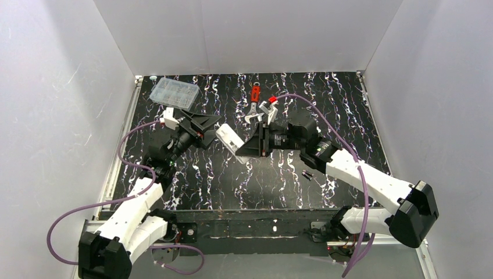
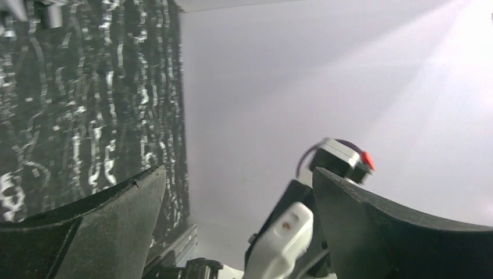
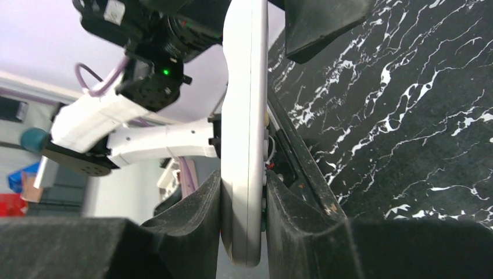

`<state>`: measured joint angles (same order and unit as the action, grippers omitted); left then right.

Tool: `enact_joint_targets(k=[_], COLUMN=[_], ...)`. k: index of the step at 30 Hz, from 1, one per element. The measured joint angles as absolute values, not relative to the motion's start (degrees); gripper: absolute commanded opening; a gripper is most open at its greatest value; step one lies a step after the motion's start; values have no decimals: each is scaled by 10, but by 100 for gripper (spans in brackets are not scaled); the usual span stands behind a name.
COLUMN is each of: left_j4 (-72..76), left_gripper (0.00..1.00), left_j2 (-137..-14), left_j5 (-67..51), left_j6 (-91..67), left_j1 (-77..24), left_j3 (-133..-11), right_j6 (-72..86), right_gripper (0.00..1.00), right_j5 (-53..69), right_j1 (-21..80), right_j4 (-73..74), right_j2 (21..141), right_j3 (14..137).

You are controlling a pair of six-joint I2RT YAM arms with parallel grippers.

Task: Load the batteries into the remote control
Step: Adjust the remote control.

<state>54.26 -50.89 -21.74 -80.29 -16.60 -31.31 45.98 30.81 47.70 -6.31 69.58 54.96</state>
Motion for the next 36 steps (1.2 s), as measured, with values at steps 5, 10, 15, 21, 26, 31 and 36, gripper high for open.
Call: enact_joint_targets(k=[5,10,15,21,26,31,36], left_j4=[613,635,644,640,637,637,628], left_gripper=[96,87,76,64,49,40,39], left_j2=[-514,-514,-529,-534,-534,-535,-535], left_j5=[-230,-242,-265,-283,-299,-316,-326], left_j6=[-828,-834,-832,-820,-814,-809,-805], left_j1=[-171,-177,-198,-223,-227,-229,-231], left_j3=[-313,-315,-319,-326,-342,-356,-356], right_j6=[515,554,581,602,606,603,603], right_gripper=[1,1,1,1,1,1,1], right_j5=[323,335,350,369,382,393,408], right_j1=[449,441,437,435,429,416,407], right_j4=[-96,-122,-149,-168,-177,-173,-173], right_j2=[693,692,693,701,701,701,701], right_j3=[541,531,531,530,530,530,530])
